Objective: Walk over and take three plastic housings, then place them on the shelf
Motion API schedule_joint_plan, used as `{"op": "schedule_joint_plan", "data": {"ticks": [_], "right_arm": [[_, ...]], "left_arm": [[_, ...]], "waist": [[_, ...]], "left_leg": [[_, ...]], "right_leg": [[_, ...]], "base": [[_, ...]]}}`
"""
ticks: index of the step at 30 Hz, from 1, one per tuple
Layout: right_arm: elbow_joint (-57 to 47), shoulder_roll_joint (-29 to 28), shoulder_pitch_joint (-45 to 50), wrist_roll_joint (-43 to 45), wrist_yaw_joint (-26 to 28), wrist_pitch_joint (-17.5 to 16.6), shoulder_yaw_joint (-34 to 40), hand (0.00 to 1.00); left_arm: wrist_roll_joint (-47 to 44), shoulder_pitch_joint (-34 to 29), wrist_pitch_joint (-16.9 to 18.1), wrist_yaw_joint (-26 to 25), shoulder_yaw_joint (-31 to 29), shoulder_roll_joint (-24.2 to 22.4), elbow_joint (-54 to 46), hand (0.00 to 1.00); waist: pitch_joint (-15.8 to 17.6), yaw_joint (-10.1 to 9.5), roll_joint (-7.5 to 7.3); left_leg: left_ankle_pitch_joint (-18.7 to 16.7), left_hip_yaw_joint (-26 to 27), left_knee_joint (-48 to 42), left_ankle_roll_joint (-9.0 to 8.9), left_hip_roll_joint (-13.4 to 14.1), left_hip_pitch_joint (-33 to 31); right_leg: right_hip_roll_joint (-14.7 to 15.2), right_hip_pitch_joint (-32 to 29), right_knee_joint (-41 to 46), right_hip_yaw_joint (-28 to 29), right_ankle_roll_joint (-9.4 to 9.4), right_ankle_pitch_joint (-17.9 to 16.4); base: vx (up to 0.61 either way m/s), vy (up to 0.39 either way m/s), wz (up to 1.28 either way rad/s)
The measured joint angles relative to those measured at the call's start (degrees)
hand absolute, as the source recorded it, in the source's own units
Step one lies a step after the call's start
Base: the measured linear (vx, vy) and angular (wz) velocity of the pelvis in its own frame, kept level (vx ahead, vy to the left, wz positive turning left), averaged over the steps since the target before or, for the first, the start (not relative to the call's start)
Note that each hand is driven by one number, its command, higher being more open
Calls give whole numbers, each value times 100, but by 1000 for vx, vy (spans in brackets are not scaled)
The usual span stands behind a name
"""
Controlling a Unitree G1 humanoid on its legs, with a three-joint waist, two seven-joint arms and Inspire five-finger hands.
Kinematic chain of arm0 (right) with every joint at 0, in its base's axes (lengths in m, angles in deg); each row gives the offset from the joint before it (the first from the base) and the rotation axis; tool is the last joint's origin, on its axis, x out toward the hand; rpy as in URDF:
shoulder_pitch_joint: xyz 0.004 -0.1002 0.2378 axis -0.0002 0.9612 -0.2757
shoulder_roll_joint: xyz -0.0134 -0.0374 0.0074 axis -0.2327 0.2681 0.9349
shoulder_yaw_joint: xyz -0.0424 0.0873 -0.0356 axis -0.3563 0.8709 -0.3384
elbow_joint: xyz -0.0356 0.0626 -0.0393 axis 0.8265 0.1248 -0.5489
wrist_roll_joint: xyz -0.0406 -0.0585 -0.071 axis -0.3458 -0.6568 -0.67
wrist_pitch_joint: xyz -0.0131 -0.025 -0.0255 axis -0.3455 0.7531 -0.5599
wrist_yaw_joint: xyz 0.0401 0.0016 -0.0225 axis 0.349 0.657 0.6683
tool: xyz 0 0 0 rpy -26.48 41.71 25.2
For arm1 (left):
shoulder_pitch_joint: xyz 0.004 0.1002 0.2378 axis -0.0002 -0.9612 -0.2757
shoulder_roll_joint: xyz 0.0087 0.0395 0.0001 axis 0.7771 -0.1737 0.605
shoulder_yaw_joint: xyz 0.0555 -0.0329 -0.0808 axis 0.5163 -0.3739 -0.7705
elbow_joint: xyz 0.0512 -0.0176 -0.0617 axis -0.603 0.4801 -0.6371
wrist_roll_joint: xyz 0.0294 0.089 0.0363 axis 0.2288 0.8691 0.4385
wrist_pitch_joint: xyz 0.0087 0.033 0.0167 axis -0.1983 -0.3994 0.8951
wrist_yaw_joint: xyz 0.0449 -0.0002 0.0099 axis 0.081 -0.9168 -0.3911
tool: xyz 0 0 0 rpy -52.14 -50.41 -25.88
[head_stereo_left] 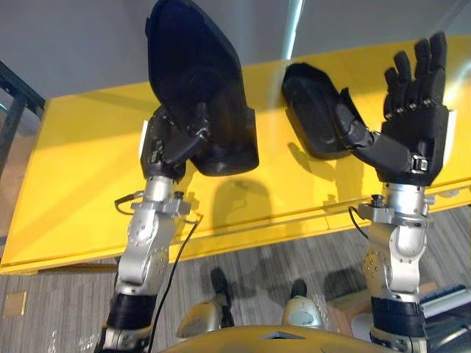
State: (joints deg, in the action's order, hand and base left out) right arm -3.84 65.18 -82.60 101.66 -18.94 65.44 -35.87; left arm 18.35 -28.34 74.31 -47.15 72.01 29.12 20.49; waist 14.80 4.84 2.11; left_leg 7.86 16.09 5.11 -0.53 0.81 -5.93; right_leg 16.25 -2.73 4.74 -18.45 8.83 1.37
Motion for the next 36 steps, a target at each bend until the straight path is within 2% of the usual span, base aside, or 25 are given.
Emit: {"op": "schedule_joint_plan", "data": {"ticks": [2, 5, 7, 14, 19, 21, 25, 28, 33, 36], "right_arm": [[192, 137, -307, -3, -2, 42, -227, 100], [343, 130, -531, -3, 5, 119, -337, 100], [368, 130, -608, 2, 22, 171, -343, 100], [525, 136, -621, 12, 150, 258, -335, 100], [527, 136, -642, 11, 258, 270, -397, 100], [528, 137, -623, 13, 270, 272, -412, 100], [529, 137, -527, 11, 367, 274, -488, 100], [530, 137, -368, 11, 374, 274, -506, 100], [537, 148, 46, 12, 403, 274, -681, 100], [588, 166, 229, 14, 478, 282, -711, 100]], "left_arm": [[-175, 571, -99, -195, -5, 55, 371, 0], [-222, 1078, -257, -237, -92, 202, 771, 0], [-297, 1225, -304, -218, -167, 254, 925, 0], [-444, 1686, -784, -156, -465, 494, 1613, 0], [-452, 1650, -1144, -99, -499, 683, 2132, 0], [-518, 1591, -1060, -32, -504, 739, 2091, 0], [-702, 1317, -1170, 100, -538, 828, 1990, 0], [-882, 1104, -1446, 227, -573, 935, 1715, 0], [-1074, 941, -2140, 589, -601, 1308, 1670, 0], [-1030, 902, -2301, 834, -606, 1318, 1804, 0]], "waist": [[66, -2, 62], [68, 3, 62], [78, 7, 57], [99, 56, 60], [220, 80, 55], [223, 89, 50], [222, 114, 51], [221, 91, 54], [184, 55, 85], [58, 34, 125]], "left_leg": [[76, 10, 0, -6, 43, -91], [142, 46, 1, -4, 87, -166], [165, 93, 1, 9, 98, -164], [218, 94, 0, -14, 142, -142], [227, 107, 2, -27, 168, -68], [232, 101, 2, -33, 177, -49], [224, 86, 3, -44, 179, 93], [211, 69, 4, -63, 188, 185], [198, 75, 5, -78, 192, 342], [197, 81, 5, -79, 214, 353]], "right_leg": [[-39, -111, 23, 20, 25, 16], [-103, -227, 43, 78, 14, 32], [-127, -262, 41, 141, 5, 41], [-170, -282, 58, 163, 1, 43], [-192, -249, 83, 206, -15, 33], [-203, -226, 79, 201, -15, 33], [-211, -42, 10, 169, -12, 35], [-223, 78, -16, 139, -20, 30], [-233, 292, -121, 111, -10, 37], [-240, 351, -204, 85, -6, 85]], "base": [[-101, -14, -4], [-50, -23, -9], [-7, -9, -14], [9, -13, -4], [-3, -15, -4], [0, 0, 0], [6, -3, 1], [7, -5, 2], [0, 0, 0], [0, 0, 0]]}}
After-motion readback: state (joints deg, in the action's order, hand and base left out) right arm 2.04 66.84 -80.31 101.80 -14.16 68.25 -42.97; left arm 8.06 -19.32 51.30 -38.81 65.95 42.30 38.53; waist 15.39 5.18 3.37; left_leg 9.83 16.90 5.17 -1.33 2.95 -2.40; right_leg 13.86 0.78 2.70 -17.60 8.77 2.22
